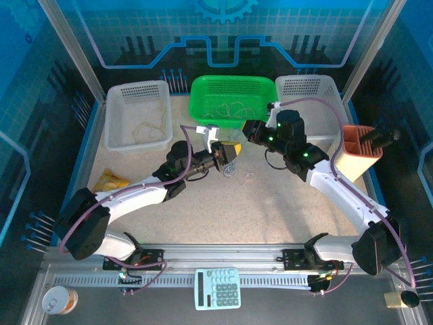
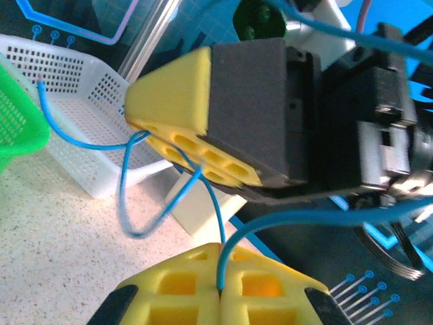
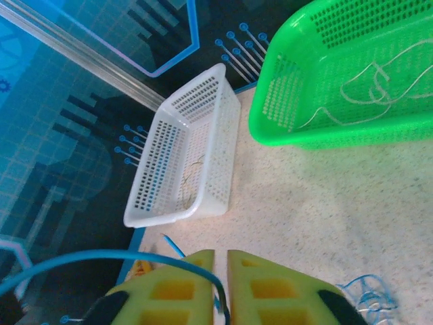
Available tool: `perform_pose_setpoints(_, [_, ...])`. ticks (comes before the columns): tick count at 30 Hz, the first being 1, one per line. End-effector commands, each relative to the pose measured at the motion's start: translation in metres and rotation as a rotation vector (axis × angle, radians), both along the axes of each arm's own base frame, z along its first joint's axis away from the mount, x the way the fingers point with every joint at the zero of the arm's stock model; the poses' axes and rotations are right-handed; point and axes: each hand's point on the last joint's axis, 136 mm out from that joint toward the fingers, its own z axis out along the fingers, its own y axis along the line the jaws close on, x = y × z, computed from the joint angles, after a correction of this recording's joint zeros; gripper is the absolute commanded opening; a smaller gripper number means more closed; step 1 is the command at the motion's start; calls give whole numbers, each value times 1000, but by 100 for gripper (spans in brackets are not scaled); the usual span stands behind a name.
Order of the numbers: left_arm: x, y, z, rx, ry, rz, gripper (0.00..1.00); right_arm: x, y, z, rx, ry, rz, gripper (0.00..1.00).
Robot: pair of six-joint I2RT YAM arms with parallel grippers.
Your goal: Untangle the cables
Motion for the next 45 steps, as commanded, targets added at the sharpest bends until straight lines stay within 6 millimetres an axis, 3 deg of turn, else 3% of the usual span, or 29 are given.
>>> perform_pose_setpoints(1, [-22,-1,38,-15,-77,-87,0,9,-23,0,-19,-6,-58,18])
perform_pose_setpoints(7, [-45,2,54,10,-99,-173,0,18,-40,-7,-19,9,-89,19])
perform_pose_setpoints(12, [-51,7,74,-11,-119,-194,0,19,-45,-14,-35,13,-95,0])
perform_pose_setpoints(20, [-40,39,111,-118,-143,-129,0,16,-64,-31,-111,27,-138,0])
perform_pose_setpoints(23, [-33,53,114,-104,-149,-85,0,15,-74,-31,-120,24,-161,0])
perform_pose_setpoints(27, [-26,60,89,25,-122,-47,0,16,-85,-12,-110,-15,-176,0])
perform_pose_setpoints(34, [-22,54,20,194,-3,-86,0,14,-77,55,-100,-157,-109,0])
perform_pose_setpoints(39, [-20,43,-10,228,70,-141,0,6,-55,103,-61,-258,1,0])
perform_pose_setpoints(45, [-15,30,-27,258,83,-148,9,-19,-11,137,-46,-346,152,0])
